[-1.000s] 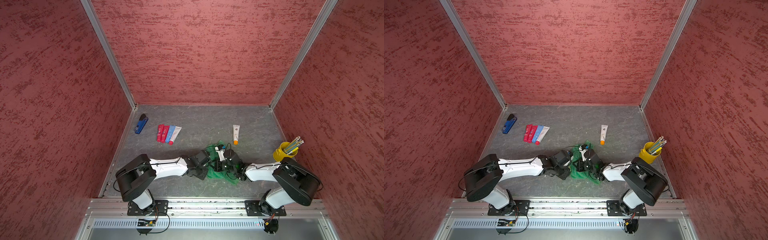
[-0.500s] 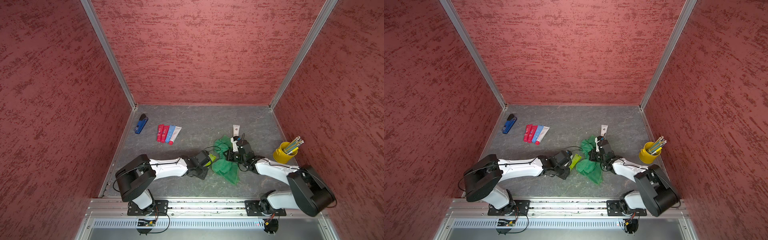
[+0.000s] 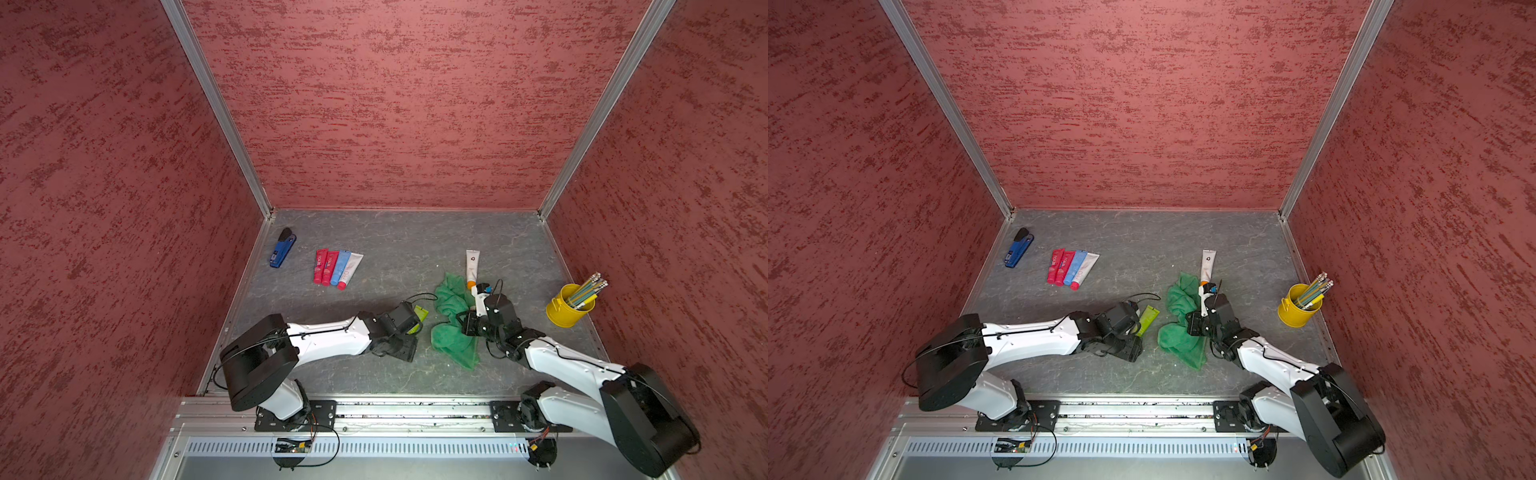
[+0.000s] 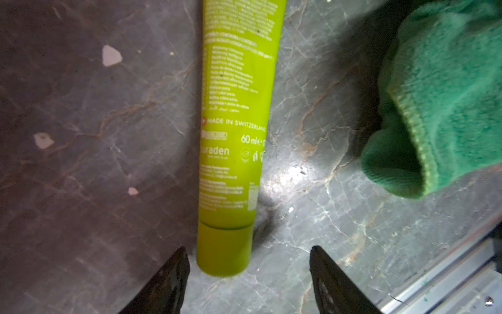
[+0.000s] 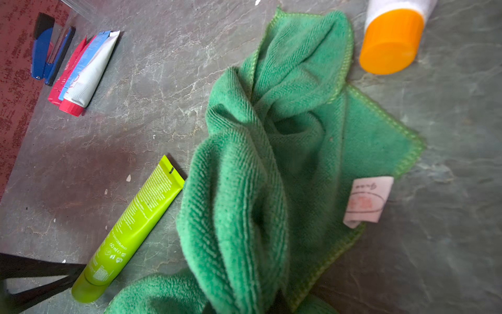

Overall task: Wipe the surface of the toothpaste tube
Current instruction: Adjust the toothpaste at the center of the board.

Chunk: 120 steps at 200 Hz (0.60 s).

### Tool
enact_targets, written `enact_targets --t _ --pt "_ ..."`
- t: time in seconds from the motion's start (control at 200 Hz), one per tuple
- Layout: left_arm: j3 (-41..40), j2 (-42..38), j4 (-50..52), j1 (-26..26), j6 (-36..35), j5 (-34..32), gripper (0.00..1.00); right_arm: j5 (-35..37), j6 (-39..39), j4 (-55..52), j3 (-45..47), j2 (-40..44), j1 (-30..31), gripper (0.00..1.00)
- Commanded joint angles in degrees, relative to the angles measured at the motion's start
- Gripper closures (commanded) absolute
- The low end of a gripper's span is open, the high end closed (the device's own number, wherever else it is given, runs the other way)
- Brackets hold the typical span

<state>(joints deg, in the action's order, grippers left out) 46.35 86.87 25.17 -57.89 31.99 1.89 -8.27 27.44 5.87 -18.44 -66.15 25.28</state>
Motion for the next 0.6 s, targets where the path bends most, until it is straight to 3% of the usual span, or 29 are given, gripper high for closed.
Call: enact_targets --t 0.0,0.14,0.286,0.416,0.596 --pt "1.13 -4.62 1.66 1.07 0.47 2.3 0.29 0.63 -1.09 1.17 -0.41 0.01 -0.33 1.0" --pt "0.9 -8.86 -1.28 11.99 -2.29 14.08 0.42 0.28 -1.16 1.49 -0.4 -0.33 -0.32 1.0" --pt "2.71 -4.79 -3.84 20.7 -6.26 25.67 0.5 -0.04 -1.25 1.61 -0.46 -0.78 -0.35 1.0" --pt "2.55 1.23 -8.93 23.99 -7.63 32.18 0.55 -0.26 -1.25 1.84 -0.37 -0.82 -0.34 1.0" --pt "2.43 7.38 -13.72 23.07 -8.16 34.76 0.56 -0.86 -1.43 1.96 -0.54 -1.27 -0.32 1.0"
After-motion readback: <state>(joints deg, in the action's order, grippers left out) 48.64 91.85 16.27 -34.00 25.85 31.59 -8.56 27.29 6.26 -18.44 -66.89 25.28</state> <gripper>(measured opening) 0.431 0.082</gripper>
